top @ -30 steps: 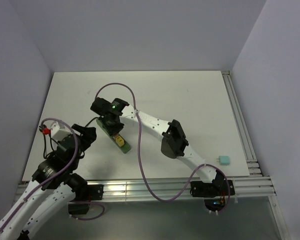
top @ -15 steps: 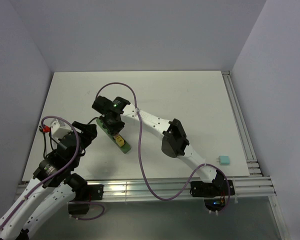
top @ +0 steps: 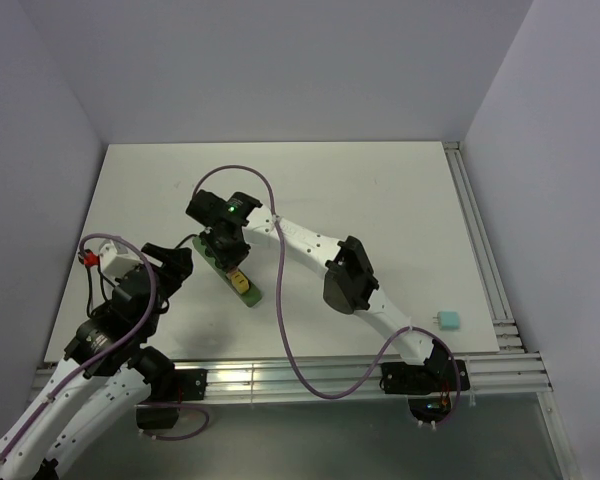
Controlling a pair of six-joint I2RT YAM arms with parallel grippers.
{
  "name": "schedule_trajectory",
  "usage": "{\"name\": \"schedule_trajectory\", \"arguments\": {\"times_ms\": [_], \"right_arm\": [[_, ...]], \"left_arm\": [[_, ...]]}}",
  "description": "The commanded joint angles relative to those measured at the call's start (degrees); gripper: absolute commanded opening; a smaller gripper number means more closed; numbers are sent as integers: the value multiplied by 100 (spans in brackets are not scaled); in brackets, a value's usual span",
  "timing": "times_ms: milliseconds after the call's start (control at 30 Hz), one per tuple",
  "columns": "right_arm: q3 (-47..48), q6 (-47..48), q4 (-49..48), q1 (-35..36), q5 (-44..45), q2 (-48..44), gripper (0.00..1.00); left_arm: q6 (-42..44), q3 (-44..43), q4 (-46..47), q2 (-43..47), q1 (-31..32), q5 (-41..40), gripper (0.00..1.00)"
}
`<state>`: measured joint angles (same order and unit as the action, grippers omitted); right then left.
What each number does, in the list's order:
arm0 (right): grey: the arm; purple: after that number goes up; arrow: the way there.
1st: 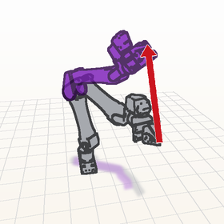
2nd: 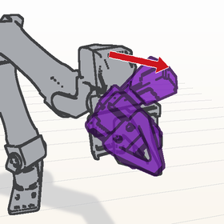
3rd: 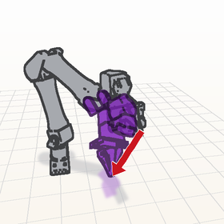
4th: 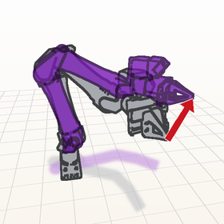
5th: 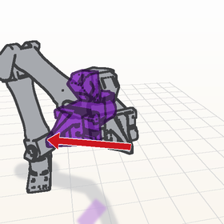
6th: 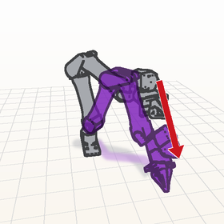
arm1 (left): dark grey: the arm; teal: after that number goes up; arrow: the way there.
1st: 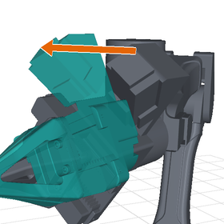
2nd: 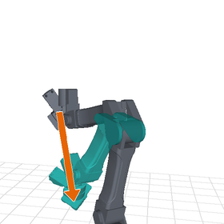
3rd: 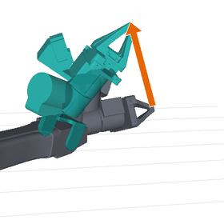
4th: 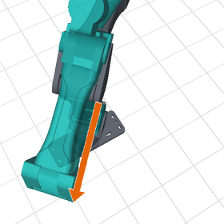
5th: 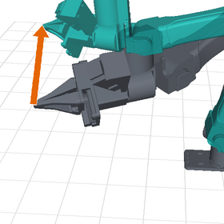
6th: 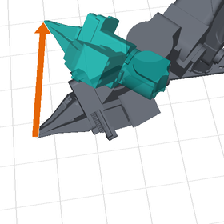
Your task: Insert the plug
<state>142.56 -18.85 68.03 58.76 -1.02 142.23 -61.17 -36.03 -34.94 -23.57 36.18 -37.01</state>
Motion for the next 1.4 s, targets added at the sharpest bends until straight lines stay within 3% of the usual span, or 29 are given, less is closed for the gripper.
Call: {"name": "schedule_trajectory", "arguments": {"times_ms": [0,767,967,1200,1367], "right_arm": [[-44,-66,255,12,-162,-38,0],[-132,-198,-9,100,865,577,0],[-1450,-75,-624,92,937,200,0],[-317,426,-71,56,718,998,0],[-1202,470,-404,74,998,797,0]], "left_arm": [[35,-123,93,54,-6,-122,71],[61,0,101,160,-15,-157,71],[105,-36,84,142,-15,-174,71],[105,8,136,169,-15,-113,71],[105,0,49,213,-15,-174,71]]}}
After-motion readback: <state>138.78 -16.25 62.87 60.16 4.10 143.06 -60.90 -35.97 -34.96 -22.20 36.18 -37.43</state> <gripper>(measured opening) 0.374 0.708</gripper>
